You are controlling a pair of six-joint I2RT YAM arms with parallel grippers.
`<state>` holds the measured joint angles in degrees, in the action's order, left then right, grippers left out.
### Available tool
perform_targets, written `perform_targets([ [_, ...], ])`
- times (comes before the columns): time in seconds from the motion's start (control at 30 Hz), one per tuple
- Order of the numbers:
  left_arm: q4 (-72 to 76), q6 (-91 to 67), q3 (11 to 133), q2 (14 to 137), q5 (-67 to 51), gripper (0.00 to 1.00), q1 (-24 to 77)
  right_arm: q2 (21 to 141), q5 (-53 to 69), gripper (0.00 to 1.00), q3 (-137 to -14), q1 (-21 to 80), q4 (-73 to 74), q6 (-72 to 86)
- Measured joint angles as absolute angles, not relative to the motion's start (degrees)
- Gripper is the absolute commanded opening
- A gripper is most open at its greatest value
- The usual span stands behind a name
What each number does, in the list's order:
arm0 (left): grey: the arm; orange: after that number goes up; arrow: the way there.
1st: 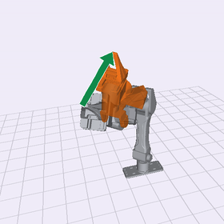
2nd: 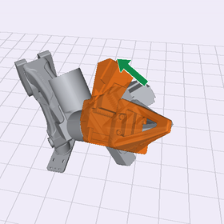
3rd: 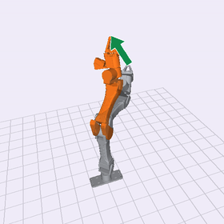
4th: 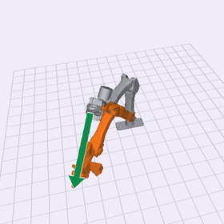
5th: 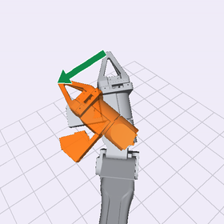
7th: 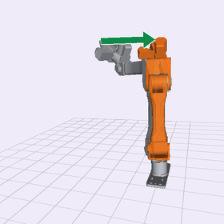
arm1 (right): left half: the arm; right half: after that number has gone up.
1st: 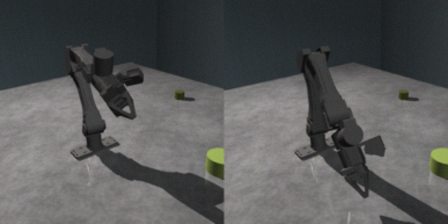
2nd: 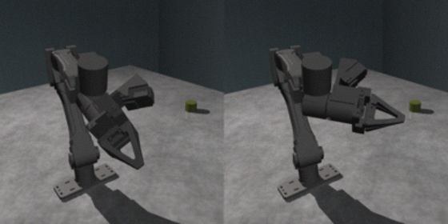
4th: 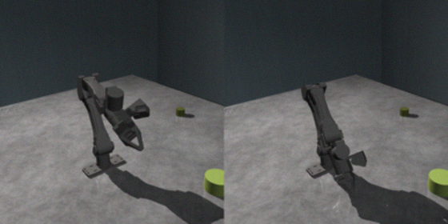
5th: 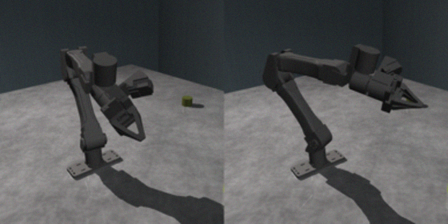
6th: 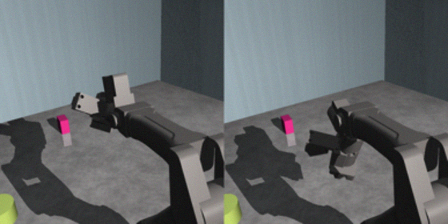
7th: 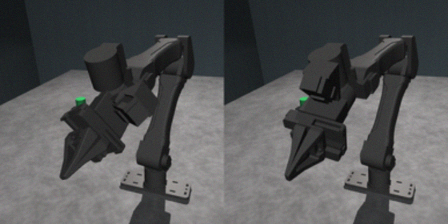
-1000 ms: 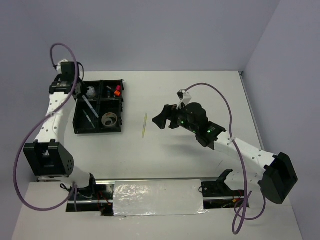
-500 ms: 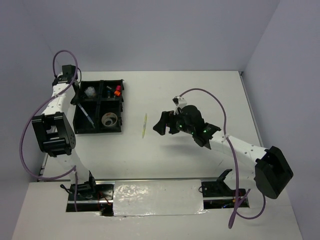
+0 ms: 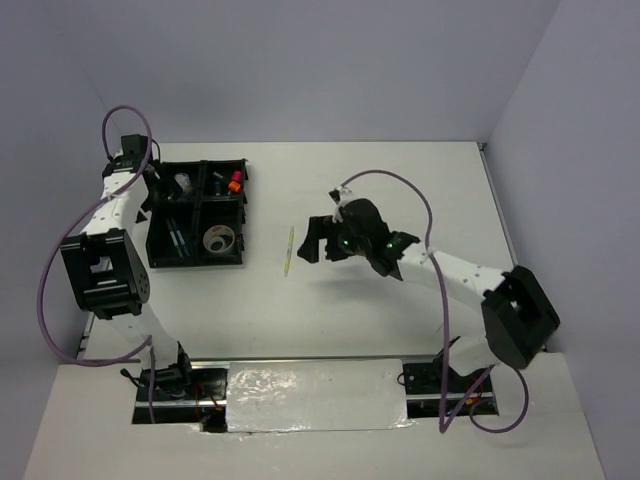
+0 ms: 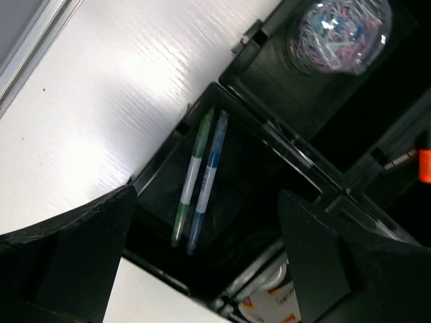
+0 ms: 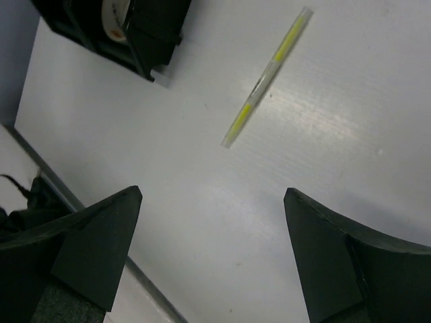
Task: Sort the stationery into containers
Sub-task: Place the pen in the storage box, then pick up the pen from the center of the board.
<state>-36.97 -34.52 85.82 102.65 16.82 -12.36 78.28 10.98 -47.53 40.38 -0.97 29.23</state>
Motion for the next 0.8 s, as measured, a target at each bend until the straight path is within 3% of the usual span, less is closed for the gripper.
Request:
perform_targets([
  [0.13,-38.83,-33.06,85.52,98.37,14.83,0.99,-11.51,90.5,5.28,0.93,-60.97,41.63,6.07,29.61],
  [0.27,-37.69,-30.5,79.07,84.38,12.25,0.99,-6.5,103.66,0.36,0.89,-74.11,42.92,11.31,30.63],
  [0.47,-36.4,-27.31,69.82,64.07,9.34,0.99,-0.73,113.89,-5.41,0.76,-80.36,43.94,18.76,31.9],
  [0.7,-35.27,-26.63,63.51,61.47,9.19,0.99,-1.19,121.05,-8.58,0.75,-88.62,45.93,24.62,32.25],
  [0.8,-35.24,-25.91,61.56,62.02,8.14,0.99,-1.19,122.56,-11.6,0.68,-92.14,47.68,27.03,32.75],
])
